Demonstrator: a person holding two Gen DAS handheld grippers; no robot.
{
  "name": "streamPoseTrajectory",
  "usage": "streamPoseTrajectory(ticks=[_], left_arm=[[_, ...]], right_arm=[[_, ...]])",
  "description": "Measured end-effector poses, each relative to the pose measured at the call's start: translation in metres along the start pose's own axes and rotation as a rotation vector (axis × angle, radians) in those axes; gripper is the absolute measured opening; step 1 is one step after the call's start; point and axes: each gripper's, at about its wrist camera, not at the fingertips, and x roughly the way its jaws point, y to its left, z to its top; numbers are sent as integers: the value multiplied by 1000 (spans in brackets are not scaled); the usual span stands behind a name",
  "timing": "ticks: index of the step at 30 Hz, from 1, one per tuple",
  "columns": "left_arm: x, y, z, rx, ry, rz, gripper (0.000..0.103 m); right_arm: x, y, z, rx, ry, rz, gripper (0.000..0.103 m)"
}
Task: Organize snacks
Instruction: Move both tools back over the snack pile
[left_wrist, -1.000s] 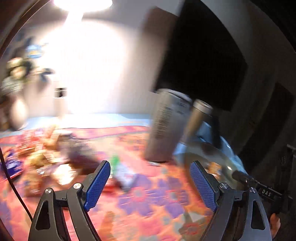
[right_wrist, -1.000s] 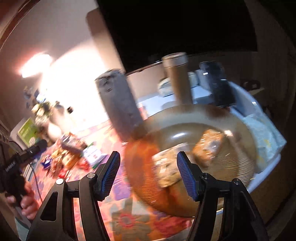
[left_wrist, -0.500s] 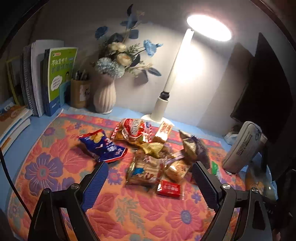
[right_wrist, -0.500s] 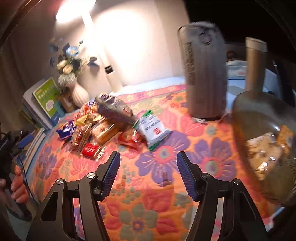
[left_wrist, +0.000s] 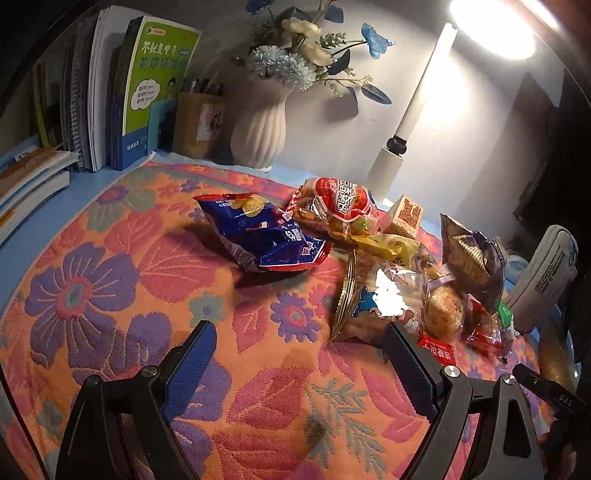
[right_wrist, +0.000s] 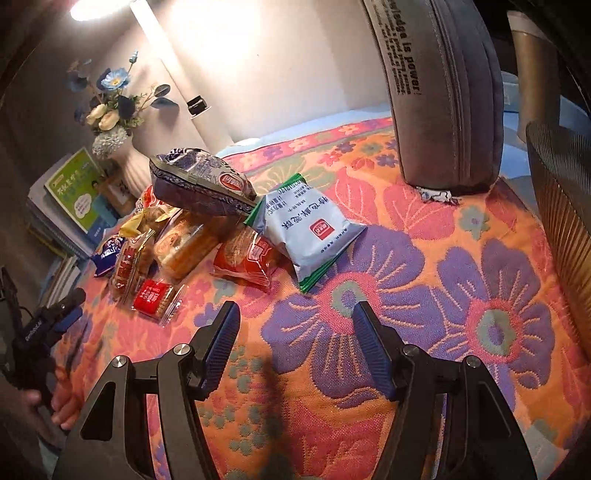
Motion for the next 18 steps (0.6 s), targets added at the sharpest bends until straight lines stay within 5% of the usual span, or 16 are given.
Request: streamPoseTrajectory(ticks=[13,18], left_arm=[[-9,-15,-6,89,-27,1,90],[-3,-20,-2,113,28,-41,90]], right_arm=[[3,9,-2,-49,13,-31,66],[5,8,5,-27,43,-42,66]])
